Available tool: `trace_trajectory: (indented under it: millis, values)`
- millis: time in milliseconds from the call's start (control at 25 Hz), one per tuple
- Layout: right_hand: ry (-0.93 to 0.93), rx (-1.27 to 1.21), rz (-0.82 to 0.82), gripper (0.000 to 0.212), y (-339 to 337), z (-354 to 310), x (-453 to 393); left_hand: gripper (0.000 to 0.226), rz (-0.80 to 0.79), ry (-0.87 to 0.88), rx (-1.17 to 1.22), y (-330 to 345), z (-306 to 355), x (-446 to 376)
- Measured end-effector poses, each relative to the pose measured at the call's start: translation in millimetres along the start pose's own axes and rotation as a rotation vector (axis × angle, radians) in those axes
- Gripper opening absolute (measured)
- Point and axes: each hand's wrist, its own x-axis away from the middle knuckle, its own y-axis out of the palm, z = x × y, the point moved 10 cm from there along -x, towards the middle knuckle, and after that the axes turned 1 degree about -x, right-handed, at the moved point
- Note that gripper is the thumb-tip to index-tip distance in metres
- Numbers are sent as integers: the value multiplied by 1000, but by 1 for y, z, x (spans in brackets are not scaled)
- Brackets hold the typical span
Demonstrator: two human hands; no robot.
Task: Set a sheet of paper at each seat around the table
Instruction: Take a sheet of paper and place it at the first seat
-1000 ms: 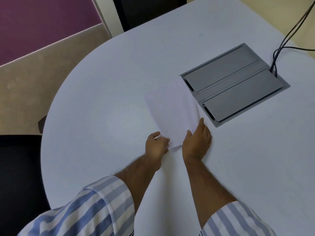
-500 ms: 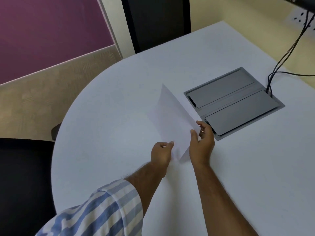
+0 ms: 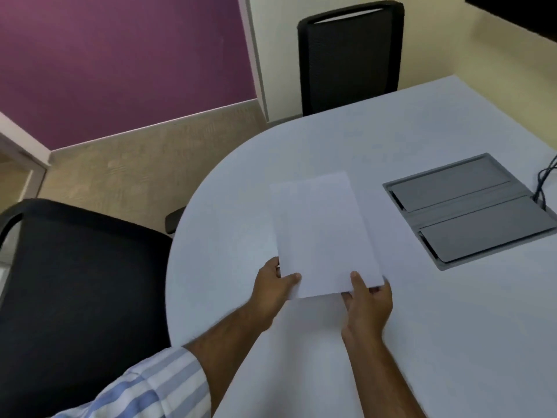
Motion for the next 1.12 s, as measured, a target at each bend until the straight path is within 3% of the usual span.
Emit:
trace_trajectory:
  millis: [160, 240, 320, 480, 560, 680, 800, 960, 1040, 1120]
  values:
    - [313, 172, -34, 13, -17, 82, 44, 34, -56, 132, -560, -86, 9, 2]
    - [417, 305, -143, 11, -13, 115, 71, 34, -57, 142, -659, -129, 8, -2]
    - [457, 430, -211, 13, -2, 140, 93, 36, -30, 145, -610, -164, 11, -12]
    - [478, 414, -112, 13, 23, 178, 116, 53, 147, 11, -155, -217, -4, -36]
    - [488, 393, -32, 17, 36, 197, 125, 66, 169, -27, -111, -233, -23, -41]
    - [471, 423, 18, 25, 59, 221, 137, 77, 146, 41, -485, -242, -52, -41]
    - [440, 421, 71, 19, 74, 238, 142, 80, -66, 178, -792, -219, -77, -42]
    - [486, 471, -11, 21, 85, 255, 155, 85, -220, 157, -1068, -212, -107, -57]
    - [452, 582, -63, 20, 83, 250, 155, 88, -210, 178, -1153, -217, -106, -65]
    - [254, 851, -45, 16, 77, 224, 145, 92, -213, 212, -1185, -221, -103, -71]
